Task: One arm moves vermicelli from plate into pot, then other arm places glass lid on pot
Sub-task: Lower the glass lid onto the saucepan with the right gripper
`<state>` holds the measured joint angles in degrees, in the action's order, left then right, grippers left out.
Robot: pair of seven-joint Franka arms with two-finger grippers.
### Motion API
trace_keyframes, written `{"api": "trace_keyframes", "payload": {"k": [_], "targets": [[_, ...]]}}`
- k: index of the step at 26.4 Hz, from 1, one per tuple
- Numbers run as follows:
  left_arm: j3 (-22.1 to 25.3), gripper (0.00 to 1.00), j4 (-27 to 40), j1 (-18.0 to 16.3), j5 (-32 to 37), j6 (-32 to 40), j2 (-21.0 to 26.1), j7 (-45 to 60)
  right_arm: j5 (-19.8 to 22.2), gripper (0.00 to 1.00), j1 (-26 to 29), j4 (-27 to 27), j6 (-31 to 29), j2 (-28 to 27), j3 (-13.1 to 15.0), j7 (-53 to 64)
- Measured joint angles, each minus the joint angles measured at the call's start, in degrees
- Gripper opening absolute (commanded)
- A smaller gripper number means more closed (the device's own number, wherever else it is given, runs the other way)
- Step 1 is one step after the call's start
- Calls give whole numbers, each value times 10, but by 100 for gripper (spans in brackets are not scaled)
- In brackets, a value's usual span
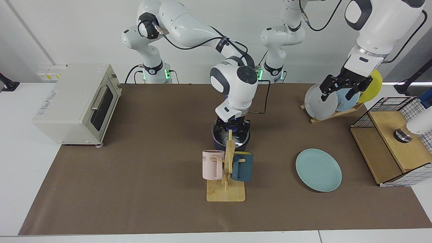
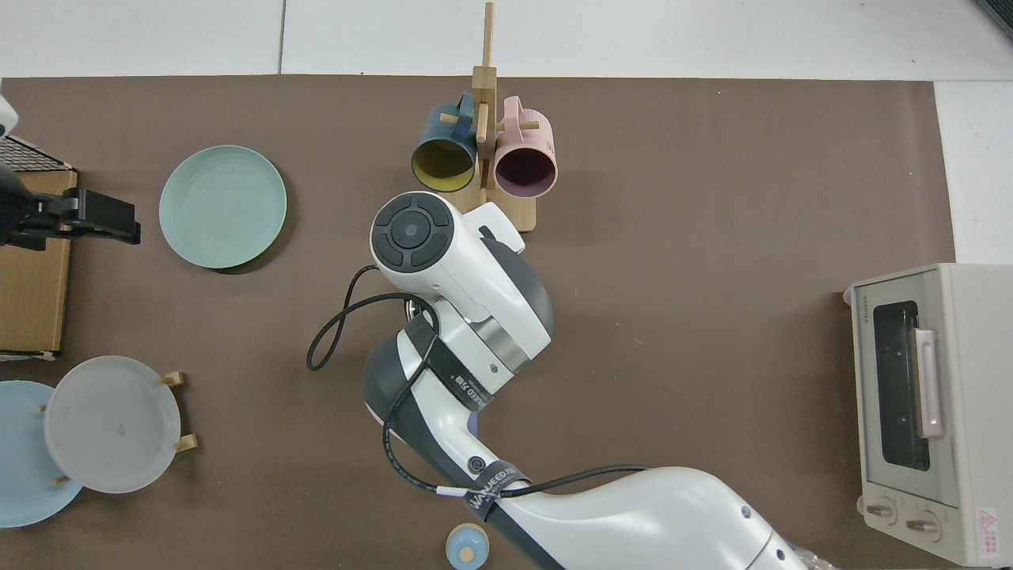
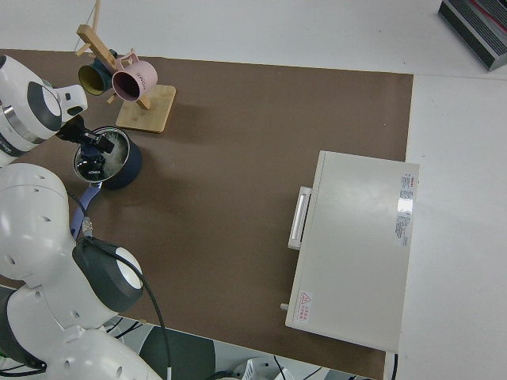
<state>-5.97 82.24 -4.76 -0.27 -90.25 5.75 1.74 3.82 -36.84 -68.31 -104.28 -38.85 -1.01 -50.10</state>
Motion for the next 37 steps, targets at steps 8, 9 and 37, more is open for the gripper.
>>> {"api": "trace_keyframes", "payload": {"k": [8, 9, 37], "targets": [[0, 100, 0, 0, 0, 0, 0, 0, 0, 0, -1, 2, -2, -1, 0, 0], [0, 100, 0, 0, 0, 0, 0, 0, 0, 0, -1, 2, -4, -1, 0, 0], [0, 100, 0, 0, 0, 0, 0, 0, 0, 99, -1, 5, -18, -3, 1, 0]]}}
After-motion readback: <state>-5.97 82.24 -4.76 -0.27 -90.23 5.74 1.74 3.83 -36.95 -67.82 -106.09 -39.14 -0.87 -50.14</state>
